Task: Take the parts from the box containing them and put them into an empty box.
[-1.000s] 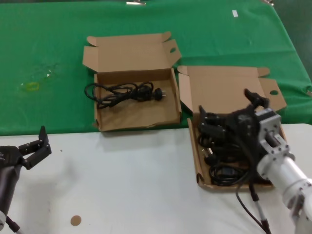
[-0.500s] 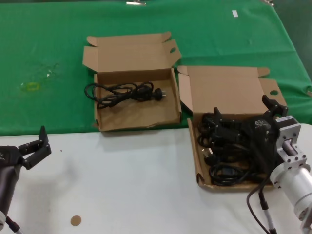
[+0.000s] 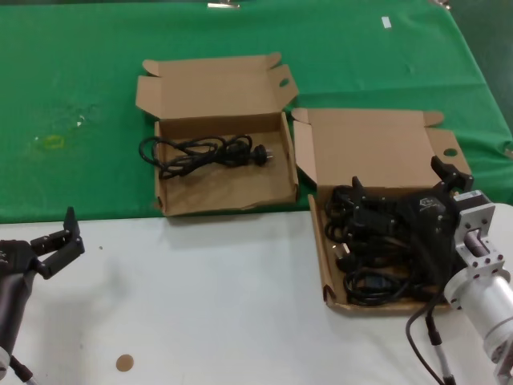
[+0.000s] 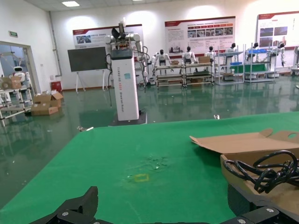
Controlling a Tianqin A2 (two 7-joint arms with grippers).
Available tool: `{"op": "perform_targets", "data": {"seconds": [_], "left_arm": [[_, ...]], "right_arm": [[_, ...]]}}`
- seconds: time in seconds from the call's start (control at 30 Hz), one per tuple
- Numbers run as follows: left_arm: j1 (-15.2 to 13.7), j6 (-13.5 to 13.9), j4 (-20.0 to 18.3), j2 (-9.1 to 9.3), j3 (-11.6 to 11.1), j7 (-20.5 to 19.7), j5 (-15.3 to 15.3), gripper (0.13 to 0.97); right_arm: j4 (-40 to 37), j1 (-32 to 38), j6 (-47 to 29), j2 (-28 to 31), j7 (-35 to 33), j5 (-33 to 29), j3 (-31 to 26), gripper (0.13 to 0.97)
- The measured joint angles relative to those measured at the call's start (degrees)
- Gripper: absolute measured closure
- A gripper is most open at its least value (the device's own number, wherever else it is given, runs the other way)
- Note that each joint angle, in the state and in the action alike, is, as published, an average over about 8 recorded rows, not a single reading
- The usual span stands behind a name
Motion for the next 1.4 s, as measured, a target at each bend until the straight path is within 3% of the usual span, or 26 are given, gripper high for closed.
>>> {"op": "perform_targets", "data": {"seconds": [1.4], "left_arm": [[0.0,0.0,0.0,0.0,0.0,0.0,0.0,0.132]], "right_arm": [[0.0,0.0,0.0,0.0,0.0,0.0,0.0,0.129]]}}
